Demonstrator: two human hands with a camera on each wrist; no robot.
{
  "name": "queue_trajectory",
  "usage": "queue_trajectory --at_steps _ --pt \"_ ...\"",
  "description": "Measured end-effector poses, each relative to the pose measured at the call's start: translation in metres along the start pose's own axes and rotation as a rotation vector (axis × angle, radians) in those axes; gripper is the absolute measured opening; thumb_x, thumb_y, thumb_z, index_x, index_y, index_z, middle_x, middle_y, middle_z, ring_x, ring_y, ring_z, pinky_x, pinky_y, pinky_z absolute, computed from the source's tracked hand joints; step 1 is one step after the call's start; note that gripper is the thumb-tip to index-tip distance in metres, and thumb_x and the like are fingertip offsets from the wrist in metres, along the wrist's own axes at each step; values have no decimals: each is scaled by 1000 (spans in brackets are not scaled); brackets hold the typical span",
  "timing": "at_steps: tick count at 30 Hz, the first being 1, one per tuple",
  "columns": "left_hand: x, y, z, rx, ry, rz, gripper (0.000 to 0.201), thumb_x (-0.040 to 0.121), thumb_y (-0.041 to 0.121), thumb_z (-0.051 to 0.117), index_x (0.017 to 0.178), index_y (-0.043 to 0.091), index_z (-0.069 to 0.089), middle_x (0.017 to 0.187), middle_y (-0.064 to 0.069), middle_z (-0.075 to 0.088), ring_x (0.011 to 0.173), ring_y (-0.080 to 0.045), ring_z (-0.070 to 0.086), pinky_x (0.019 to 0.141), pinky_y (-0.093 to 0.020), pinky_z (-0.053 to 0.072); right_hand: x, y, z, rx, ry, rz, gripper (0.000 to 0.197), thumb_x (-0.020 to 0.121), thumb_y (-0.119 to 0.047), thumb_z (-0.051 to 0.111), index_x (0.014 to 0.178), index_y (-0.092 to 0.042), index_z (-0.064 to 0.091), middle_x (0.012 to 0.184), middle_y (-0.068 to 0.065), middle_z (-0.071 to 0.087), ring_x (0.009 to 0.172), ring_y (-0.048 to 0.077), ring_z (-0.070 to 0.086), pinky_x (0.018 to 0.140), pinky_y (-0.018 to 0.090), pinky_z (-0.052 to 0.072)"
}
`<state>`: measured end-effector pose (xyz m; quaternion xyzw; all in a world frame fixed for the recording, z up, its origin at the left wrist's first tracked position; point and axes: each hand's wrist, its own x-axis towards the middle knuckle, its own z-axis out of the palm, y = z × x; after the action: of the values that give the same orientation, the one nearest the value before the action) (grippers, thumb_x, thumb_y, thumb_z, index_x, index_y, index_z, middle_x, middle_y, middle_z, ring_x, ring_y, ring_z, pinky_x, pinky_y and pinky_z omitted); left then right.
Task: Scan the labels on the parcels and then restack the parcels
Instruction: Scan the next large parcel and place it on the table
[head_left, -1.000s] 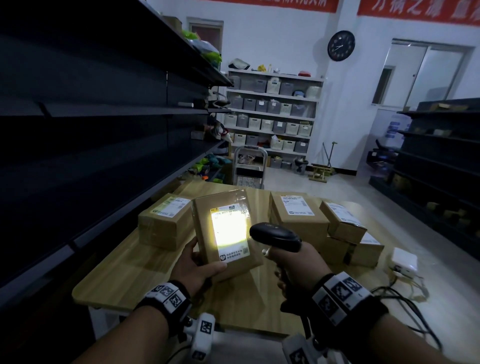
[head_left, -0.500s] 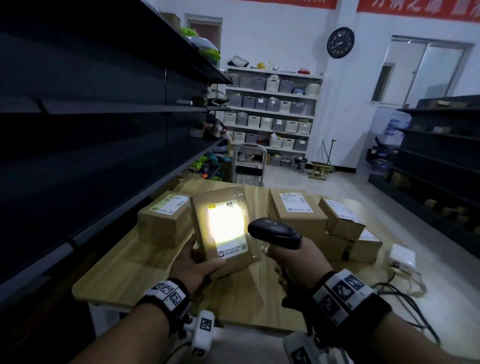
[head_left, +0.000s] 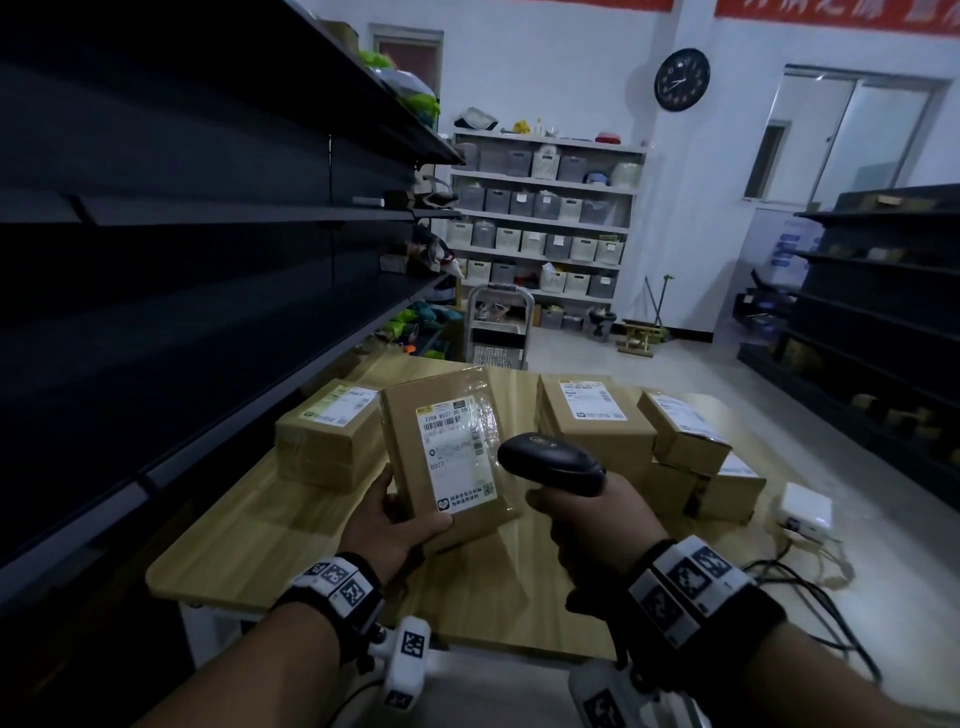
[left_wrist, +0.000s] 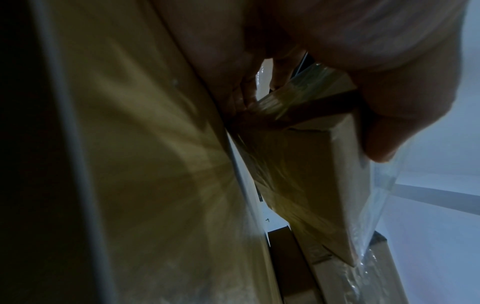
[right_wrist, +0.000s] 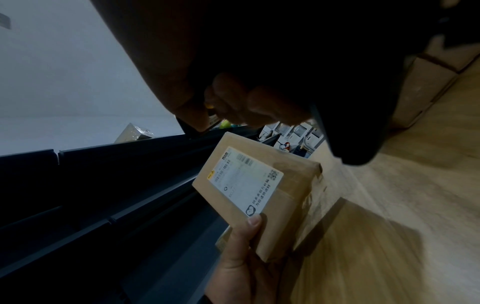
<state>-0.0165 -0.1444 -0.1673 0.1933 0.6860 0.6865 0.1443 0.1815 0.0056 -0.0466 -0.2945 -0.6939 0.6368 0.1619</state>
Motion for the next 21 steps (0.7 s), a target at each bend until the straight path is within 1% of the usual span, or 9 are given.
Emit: queue_trajectory --at_steps 3,7,10,13,15,17,19,20,21 --pt "3 -6 -1 -6 5 3 95 72 22 103 154 37 57 109 6 85 98 -10 81 75 -26 62 1 5 -3 15 -1 2 13 88 -15 73 80 -11 65 57 9 41 45 19 36 52 32 31" --pt "6 -8 -1 17 -9 13 93 73 24 103 154 36 58 109 11 83 101 -8 78 78 -26 58 8 15 -11 179 -39 72 13 90 -15 75 94 -9 64 57 9 38 46 18 34 52 31 29" --pt "7 -9 -2 36 -25 5 91 73 28 103 152 38 59 113 10 83 107 -11 77 81 -29 57 16 23 -20 344 -50 117 16 89 -11 76 98 -6 64 61 12 39 51 21 37 54 34 31" --pt "10 -13 -4 39 -40 -13 80 73 27 103 142 41 64 110 10 85 110 -19 79 85 -32 59 25 36 -28 468 -61 152 24 88 -23 80 98 -5 69 66 12 47 52 26 48 57 36 42" --pt "9 -10 -4 35 -42 -19 72 76 26 100 136 42 65 109 10 85 108 -17 78 82 -30 57 36 51 -35 593 -66 188 31 87 -35 81 92 -7 70 67 10 50 54 27 53 57 37 49" --pt "8 -7 -3 27 -40 -34 67 77 28 99 135 40 67 108 10 85 105 -13 78 79 -29 56 48 67 -42 718 -83 214 34 86 -40 81 85 -9 68 67 7 49 55 26 52 57 38 50" --pt "8 -7 -4 29 -28 -52 74 71 38 102 137 40 68 111 10 85 107 -16 79 85 -35 59 59 82 -49 816 -135 212 34 88 -40 79 83 -12 60 67 3 42 57 22 44 58 35 43" --pt "8 -7 -3 28 -32 -58 82 66 45 104 139 40 68 113 10 85 109 -18 80 91 -41 61 63 88 -52 854 -148 219 35 88 -41 79 82 -14 58 68 2 43 59 21 44 61 35 41" --pt "8 -7 -3 30 -32 -68 88 61 51 104 140 39 68 115 9 85 110 -19 80 96 -45 62 67 92 -55 880 -141 237 35 88 -43 79 81 -14 60 70 3 50 62 23 51 65 37 44"
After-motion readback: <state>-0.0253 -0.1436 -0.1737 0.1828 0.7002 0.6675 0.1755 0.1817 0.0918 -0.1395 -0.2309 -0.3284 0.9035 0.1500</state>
